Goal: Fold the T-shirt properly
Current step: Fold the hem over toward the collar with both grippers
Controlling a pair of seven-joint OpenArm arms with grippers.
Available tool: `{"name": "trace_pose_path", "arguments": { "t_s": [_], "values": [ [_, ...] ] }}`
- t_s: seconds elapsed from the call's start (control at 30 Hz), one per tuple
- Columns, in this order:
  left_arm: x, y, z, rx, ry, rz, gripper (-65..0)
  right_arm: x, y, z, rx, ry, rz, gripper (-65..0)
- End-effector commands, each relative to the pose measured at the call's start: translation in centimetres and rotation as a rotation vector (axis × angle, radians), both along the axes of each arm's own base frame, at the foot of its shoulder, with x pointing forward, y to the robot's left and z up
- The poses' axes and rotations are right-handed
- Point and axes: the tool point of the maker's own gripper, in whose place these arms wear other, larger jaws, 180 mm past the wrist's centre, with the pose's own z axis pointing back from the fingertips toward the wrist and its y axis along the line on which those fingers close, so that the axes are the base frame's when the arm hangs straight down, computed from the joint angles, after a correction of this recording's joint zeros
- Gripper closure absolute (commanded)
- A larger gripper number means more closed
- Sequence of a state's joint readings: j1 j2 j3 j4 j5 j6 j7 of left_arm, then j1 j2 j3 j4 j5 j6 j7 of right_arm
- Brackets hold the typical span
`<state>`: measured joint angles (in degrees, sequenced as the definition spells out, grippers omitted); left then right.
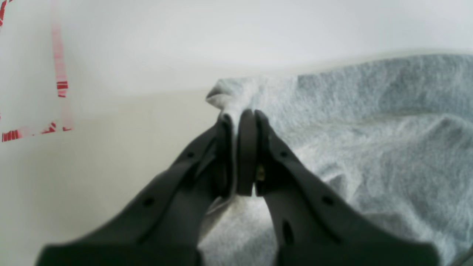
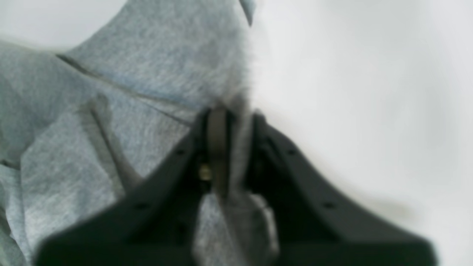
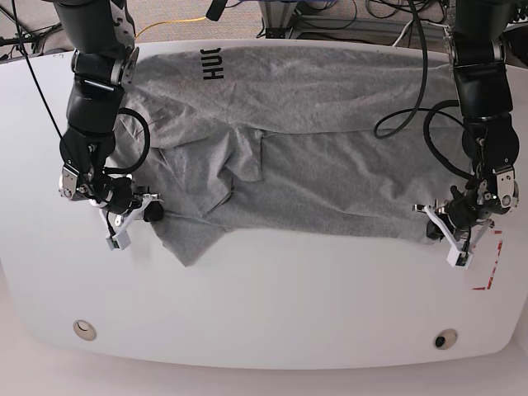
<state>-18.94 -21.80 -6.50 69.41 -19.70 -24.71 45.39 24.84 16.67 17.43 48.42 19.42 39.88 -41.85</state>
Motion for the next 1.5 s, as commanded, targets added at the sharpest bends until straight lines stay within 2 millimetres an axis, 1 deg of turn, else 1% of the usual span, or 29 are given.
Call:
{"name": "trace_pose_path", "arguments": {
  "t_s": [0.0,0.1,0.17,0.27,0.37,0.5,0.6,0.63,0.77,0.87,0.97,1.0,1.07,1.1,1.2,1.37,1.43,1.47],
  "values": [
    [1.4,0.5,2.5,0.006,-0.074,0.001,0.0,1.9,-0.4,2.4,-0.007,-0.072,0.000,0.0],
    [1.5,0.5,2.7,0.004,-0.081,-0.001,0.0,2.1,0.1,2.8,-0.020,-0.080,0.026,0.0],
    [1.7,0.2,3.6,0.011,-0.106,-0.009,0.0,2.7,0.1,4.1,-0.039,-0.117,0.036,0.0],
    [2.0,-0.2,5.0,0.023,-0.145,-0.024,0.0,2.8,-0.2,5.5,-0.083,-0.136,0.059,0.0],
    [2.2,-0.3,5.8,0.028,-0.167,-0.028,0.0,3.0,-0.2,7.1,-0.127,-0.156,0.083,0.0],
    [2.2,0.7,7.1,0.023,-0.205,0.002,0.0,3.2,-0.3,9.2,-0.181,-0.194,0.105,0.0],
    [1.4,1.3,7.3,0.032,-0.208,0.016,0.0,3.1,-0.5,10.7,-0.230,-0.208,0.121,0.0],
    [1.1,1.3,7.3,0.038,-0.204,0.013,0.0,3.1,-0.7,11.0,-0.240,-0.211,0.117,0.0],
    [0.4,0.6,8.6,0.085,-0.222,-0.067,0.0,1.9,-3.0,12.4,-0.277,-0.216,0.059,0.0],
    [-0.8,1.0,8.3,0.117,-0.190,-0.086,0.0,1.1,-3.6,13.1,-0.322,-0.198,0.057,0.0],
    [-1.8,1.6,8.5,0.141,-0.184,-0.075,0.0,-0.1,-4.1,13.0,-0.356,-0.174,0.052,0.0],
    [-2.2,1.4,8.4,0.148,-0.177,-0.083,0.0,-0.7,-4.3,13.1,-0.369,-0.171,0.050,0.0],
    [-3.1,1.2,8.1,0.170,-0.155,-0.091,0.0,-1.6,-3.9,13.1,-0.368,-0.178,0.057,0.0],
    [-3.8,1.1,7.8,0.186,-0.137,-0.098,0.0,-2.4,-3.4,12.9,-0.364,-0.178,0.070,0.0],
    [-5.5,1.0,7.0,0.211,-0.101,-0.106,0.0,-4.0,-3.3,12.4,-0.355,-0.177,0.072,0.0],
    [-7.6,1.2,4.9,0.211,-0.041,-0.108,0.0,-6.1,-3.2,10.6,-0.326,-0.136,0.076,0.0],
    [-9.0,1.3,3.4,0.212,0.002,-0.117,0.0,-7.5,-3.8,10.2,-0.327,-0.122,0.061,0.0],
    [-9.4,1.6,3.2,0.213,0.011,-0.114,0.0,-7.9,-3.9,10.2,-0.328,-0.121,0.056,0.0]
  ]
}}
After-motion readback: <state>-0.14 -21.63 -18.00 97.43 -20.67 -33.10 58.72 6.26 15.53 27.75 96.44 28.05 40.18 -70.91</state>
